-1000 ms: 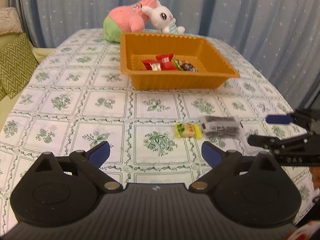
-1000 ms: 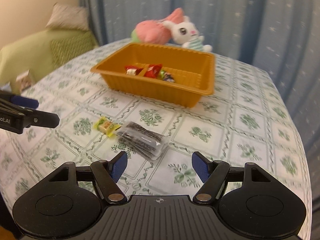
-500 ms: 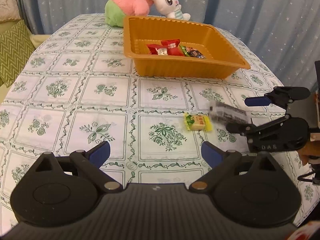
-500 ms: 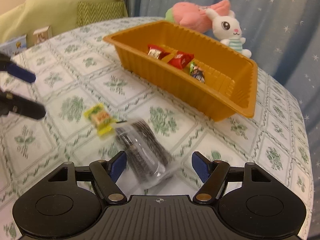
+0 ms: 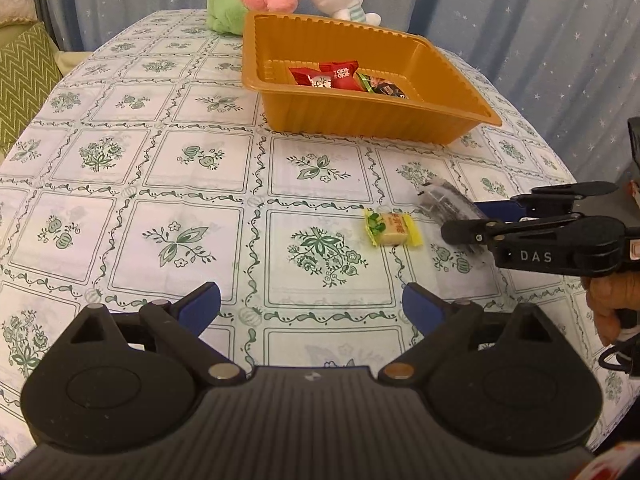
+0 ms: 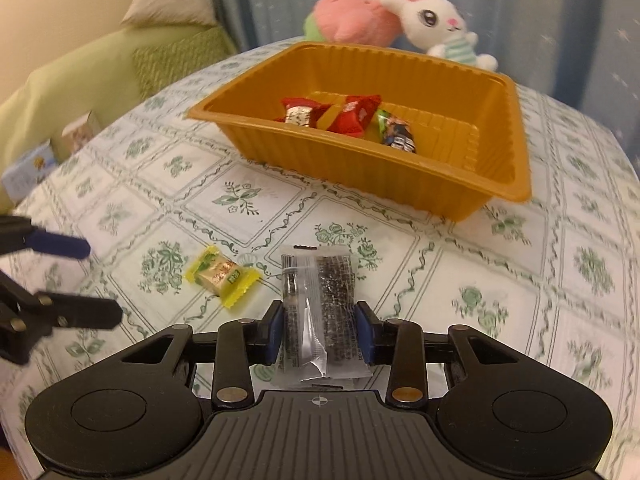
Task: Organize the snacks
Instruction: 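Grasp the clear packet with the right tool while the left tool grasps the yellow candy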
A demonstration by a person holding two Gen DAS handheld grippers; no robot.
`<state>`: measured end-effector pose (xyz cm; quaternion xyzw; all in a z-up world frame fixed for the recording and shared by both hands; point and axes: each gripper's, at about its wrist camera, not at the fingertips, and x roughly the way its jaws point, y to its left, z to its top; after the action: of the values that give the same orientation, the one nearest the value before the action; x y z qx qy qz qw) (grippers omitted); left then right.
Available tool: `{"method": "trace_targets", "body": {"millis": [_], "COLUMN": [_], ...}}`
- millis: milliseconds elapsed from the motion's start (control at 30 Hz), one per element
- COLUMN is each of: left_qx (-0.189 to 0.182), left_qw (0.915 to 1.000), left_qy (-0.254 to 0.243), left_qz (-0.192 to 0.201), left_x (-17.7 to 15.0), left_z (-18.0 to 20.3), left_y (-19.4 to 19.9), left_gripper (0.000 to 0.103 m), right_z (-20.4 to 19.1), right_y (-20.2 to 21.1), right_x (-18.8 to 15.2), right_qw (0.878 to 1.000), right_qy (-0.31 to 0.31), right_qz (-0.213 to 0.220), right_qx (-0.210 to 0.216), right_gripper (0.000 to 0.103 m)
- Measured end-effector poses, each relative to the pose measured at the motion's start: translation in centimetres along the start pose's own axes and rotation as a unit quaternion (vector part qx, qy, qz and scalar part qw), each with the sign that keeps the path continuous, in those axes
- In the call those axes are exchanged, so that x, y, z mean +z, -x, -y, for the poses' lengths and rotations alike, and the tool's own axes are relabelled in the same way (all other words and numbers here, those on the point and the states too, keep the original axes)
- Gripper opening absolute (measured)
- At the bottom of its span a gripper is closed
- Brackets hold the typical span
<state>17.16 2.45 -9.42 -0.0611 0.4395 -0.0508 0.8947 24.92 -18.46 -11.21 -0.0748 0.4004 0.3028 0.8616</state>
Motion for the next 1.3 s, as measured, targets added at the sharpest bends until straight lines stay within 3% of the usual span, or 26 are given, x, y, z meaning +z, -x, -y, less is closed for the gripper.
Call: {"method": "trace_targets", "body": {"millis": [133, 267, 467, 600, 767, 967, 1033, 1300], "left_qx": [0.009, 0.018, 0.023, 0.017, -0.011, -0.021, -0.014, -0.001], "left_qw": [0.9999, 0.9997, 0.9994, 0.9993, 0.9997, 0.9985, 0.9979, 0.9941], "left_qy": [0.004, 0.011, 0.024, 0.03, 0.013, -0.035, -0.052, -0.099], "left_qz": [0.002, 0.009, 0.012, 0.011, 0.019, 0.035, 0.037, 0.044], "left_x": [0.0, 0.0, 0.0, 0.0, 0.4, 0.9, 0.9, 0.6], "left_z": [-0.2, -0.8, -1.8, -1.7, 0.0, 2.6, 3.2, 4.2], "left_y": [0.1, 0.6, 0.6, 0.4, -0.3, -2.1, -2.8, -3.4], "left_gripper": [0.097, 0.097, 0.097, 0.096, 0.089, 0.064, 0.049, 0.02], "right_z": [-1.6, -3.2, -4.6, -5.2, -3.5, -2.9, -2.8, -3.2], "right_y": [-0.1, -0.5, 0.3, 1.5, 2.5, 3.4, 3.5, 4.3], "right_x": [0.3, 0.7, -0.3, -1.7, -3.0, -4.2, -4.5, -5.6], "right_qw": [0.999, 0.997, 0.995, 0.993, 1.0, 0.997, 0.995, 0.987], "right_qy": [0.017, 0.062, 0.084, 0.073, -0.008, -0.065, -0.077, -0.115], "right_qz": [-0.006, -0.009, -0.035, -0.035, -0.009, 0.018, 0.028, 0.061], "right_qx": [-0.038, -0.039, 0.044, 0.081, 0.026, -0.047, -0.064, -0.097], "right_gripper": [0.038, 0.038, 0.038, 0.038, 0.038, 0.038, 0.038, 0.038]}}
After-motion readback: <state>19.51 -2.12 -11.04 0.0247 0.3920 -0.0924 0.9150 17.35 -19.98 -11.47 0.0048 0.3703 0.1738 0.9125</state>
